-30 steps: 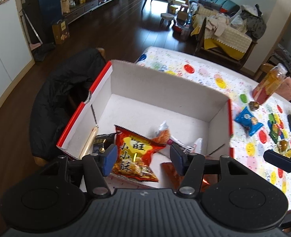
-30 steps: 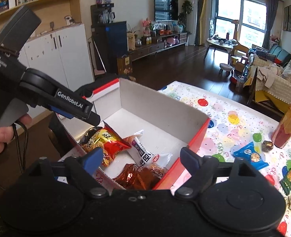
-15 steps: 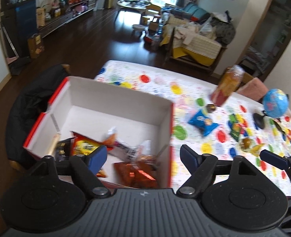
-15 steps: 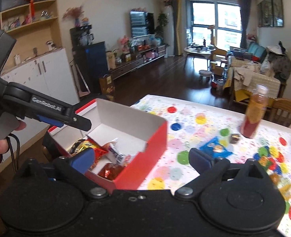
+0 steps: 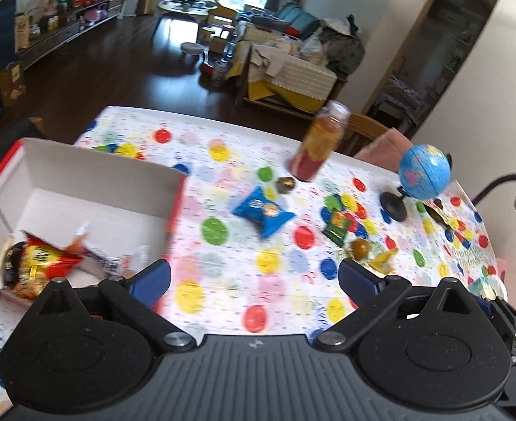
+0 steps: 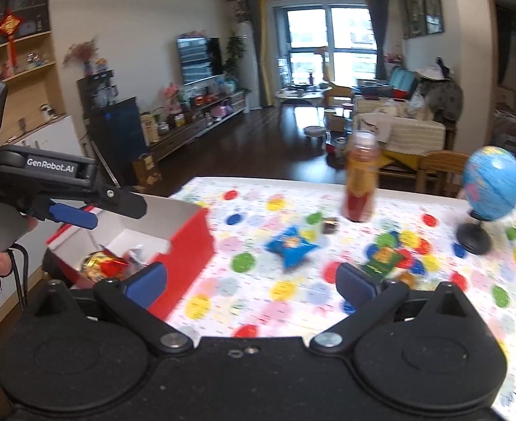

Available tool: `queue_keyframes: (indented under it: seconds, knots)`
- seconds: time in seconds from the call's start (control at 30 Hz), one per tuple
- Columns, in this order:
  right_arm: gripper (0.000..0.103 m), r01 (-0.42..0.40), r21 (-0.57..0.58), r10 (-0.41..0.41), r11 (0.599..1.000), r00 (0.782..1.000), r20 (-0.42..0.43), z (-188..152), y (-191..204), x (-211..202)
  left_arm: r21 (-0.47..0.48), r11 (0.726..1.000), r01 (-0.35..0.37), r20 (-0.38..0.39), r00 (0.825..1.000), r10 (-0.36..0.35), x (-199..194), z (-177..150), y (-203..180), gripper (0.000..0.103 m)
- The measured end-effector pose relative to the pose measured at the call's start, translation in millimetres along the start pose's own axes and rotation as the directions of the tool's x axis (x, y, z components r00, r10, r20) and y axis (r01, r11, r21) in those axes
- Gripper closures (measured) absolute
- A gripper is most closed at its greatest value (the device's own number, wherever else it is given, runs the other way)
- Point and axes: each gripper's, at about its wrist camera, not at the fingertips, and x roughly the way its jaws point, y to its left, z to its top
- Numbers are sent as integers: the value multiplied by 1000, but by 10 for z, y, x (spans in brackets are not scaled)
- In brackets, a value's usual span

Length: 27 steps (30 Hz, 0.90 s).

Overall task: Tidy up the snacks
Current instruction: 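Move both tools out of the box back over the table, then lower the left gripper to the blue cookie bag while the right approaches the yellow snack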

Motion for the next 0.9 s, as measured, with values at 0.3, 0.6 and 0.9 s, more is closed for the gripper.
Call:
queue_keyframes:
  seconds: [0.3, 0.6, 0.9]
  knots:
    - [0, 106, 40, -105, 994, 994, -27, -172, -647, -146, 71, 997, 3, -38, 999, 0, 414, -93, -658, 1]
    - [1, 201, 63, -195, 978, 977, -83, -310, -1235, 29, 87, 994, -73, -71, 994, 79, 937, -45, -923, 1]
    - [4, 215, 91, -201, 972, 969, -147, -317, -1686, 482, 34, 985, -170, -105, 979, 173, 1479, 184, -877, 1]
